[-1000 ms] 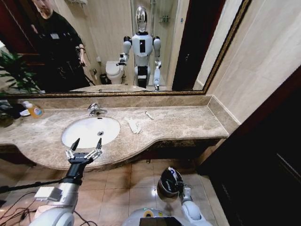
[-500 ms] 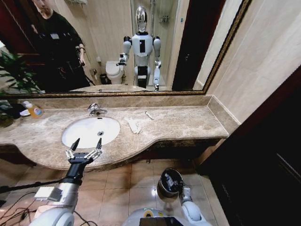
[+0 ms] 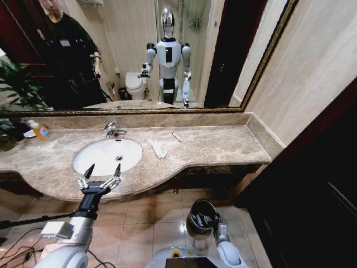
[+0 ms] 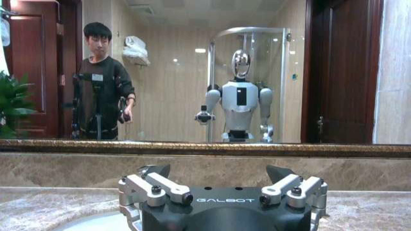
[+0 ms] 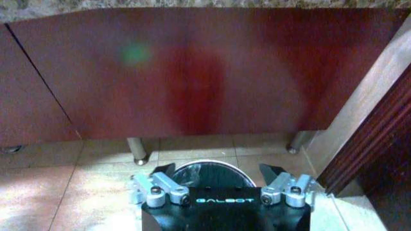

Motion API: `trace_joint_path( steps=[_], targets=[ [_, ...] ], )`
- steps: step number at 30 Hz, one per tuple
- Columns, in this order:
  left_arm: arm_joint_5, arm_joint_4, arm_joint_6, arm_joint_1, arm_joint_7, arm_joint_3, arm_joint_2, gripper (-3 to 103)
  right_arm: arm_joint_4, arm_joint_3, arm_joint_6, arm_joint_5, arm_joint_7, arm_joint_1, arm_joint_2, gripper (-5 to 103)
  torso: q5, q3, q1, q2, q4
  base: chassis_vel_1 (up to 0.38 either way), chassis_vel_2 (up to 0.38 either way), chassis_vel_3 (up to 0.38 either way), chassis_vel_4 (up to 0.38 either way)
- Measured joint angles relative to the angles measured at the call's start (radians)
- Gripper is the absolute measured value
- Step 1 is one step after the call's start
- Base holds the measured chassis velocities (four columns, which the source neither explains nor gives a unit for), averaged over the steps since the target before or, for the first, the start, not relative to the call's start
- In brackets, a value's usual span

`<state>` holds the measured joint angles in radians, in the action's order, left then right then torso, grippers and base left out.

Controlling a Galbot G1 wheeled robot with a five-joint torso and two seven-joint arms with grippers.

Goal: Pick up the trash from the sink and place it in the trash bin.

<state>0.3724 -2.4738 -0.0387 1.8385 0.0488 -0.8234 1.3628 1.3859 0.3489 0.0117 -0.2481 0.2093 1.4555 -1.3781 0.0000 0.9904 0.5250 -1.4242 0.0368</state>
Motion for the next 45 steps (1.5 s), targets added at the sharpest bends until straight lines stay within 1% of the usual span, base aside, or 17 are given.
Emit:
trace_joint_path(
  steps=[2,3,5,21,25,27,28,31,32,35,36,38,41,42,44,45],
  targets=[
    [0.000,0.000,0.000,0.000,0.000,0.000,0.000,100,0.009,0.001,0.001,0.000,0.000,0.004,0.003,96,0.0000,0.000,0.000,0.000,0.0000,0.000,0.000,0.000,0.000],
    [0.000,0.000,0.000,0.000,0.000,0.000,0.000,100,0.009,0.001,0.001,0.000,0.000,0.004,0.003,96,0.0000,0.000,0.000,0.000,0.0000,0.000,0.000,0.000,0.000],
    [0.000,0.000,0.000,0.000,0.000,0.000,0.000,100,0.015,0.001,0.001,0.000,0.001,0.008,0.008,100,0.0000,0.000,0.000,0.000,0.0000,0.000,0.000,0.000,0.000],
    [0.000,0.000,0.000,0.000,0.000,0.000,0.000,100,0.017,-0.002,0.008,0.000,0.007,0.004,0.006,100,0.0000,0.000,0.000,0.000,0.0000,0.000,0.000,0.000,0.000],
    [0.000,0.000,0.000,0.000,0.000,0.000,0.000,100,0.045,0.003,0.011,-0.007,0.008,0.015,0.011,100,0.0001,0.000,0.000,0.000,0.0000,0.000,0.000,0.000,0.000],
    [0.000,0.000,0.000,0.000,0.000,0.000,0.000,100,0.097,0.008,0.011,-0.009,0.012,0.037,0.023,100,0.0001,0.000,0.000,0.000,0.0000,0.000,0.000,0.000,0.000],
    [0.000,0.000,0.000,0.000,0.000,0.000,0.000,100,0.097,0.008,0.011,-0.009,0.012,0.037,0.023,100,0.0001,0.000,0.000,0.000,0.0000,0.000,0.000,0.000,0.000],
    [0.000,0.000,0.000,0.000,0.000,0.000,0.000,100,0.206,0.015,0.009,-0.014,0.034,0.087,0.051,100,-0.0002,0.000,0.000,0.000,0.0000,0.000,0.000,0.000,0.000],
    [0.000,0.000,0.000,0.000,0.000,0.000,0.000,100,0.206,0.015,0.009,-0.014,0.034,0.087,0.051,100,-0.0002,0.000,0.000,0.000,0.0000,0.000,0.000,0.000,0.000],
    [0.000,0.000,0.000,0.000,0.000,0.000,0.000,100,0.289,0.049,-0.006,0.005,0.041,0.124,0.062,100,0.0000,0.000,0.000,0.000,-0.0001,0.000,0.000,0.000,0.000],
    [0.000,0.000,0.000,0.000,0.000,0.000,0.000,100,0.289,0.049,-0.006,0.005,0.041,0.124,0.062,100,0.0000,0.000,0.000,0.000,-0.0001,0.000,0.000,0.000,0.000],
    [0.000,0.000,0.000,0.000,0.000,0.000,0.000,100,0.362,0.077,-0.010,0.010,0.052,0.139,0.069,100,0.0001,0.000,0.000,0.000,0.0000,0.000,0.000,0.000,0.000],
    [0.000,0.000,0.000,0.000,0.000,0.000,0.000,100,0.500,0.090,0.023,-0.016,0.072,0.165,0.080,100,0.0000,0.000,0.000,0.000,0.0000,0.000,0.000,0.000,0.000],
    [0.000,0.000,0.000,0.000,0.000,0.000,0.000,100,0.500,0.090,0.023,-0.016,0.072,0.165,0.080,100,0.0000,0.000,0.000,0.000,0.0000,0.000,0.000,0.000,0.000],
    [0.000,0.000,0.000,0.000,0.000,0.000,0.000,100,0.619,0.078,0.067,-0.030,0.083,0.185,0.096,100,0.0000,0.000,0.000,0.000,0.0000,0.000,0.000,0.000,0.000],
    [0.000,0.000,0.000,0.000,0.000,0.000,0.000,100,0.619,0.078,0.067,-0.030,0.083,0.185,0.096,100,0.0000,0.000,0.000,0.000,0.0000,0.000,0.000,0.000,0.000]
  ],
)
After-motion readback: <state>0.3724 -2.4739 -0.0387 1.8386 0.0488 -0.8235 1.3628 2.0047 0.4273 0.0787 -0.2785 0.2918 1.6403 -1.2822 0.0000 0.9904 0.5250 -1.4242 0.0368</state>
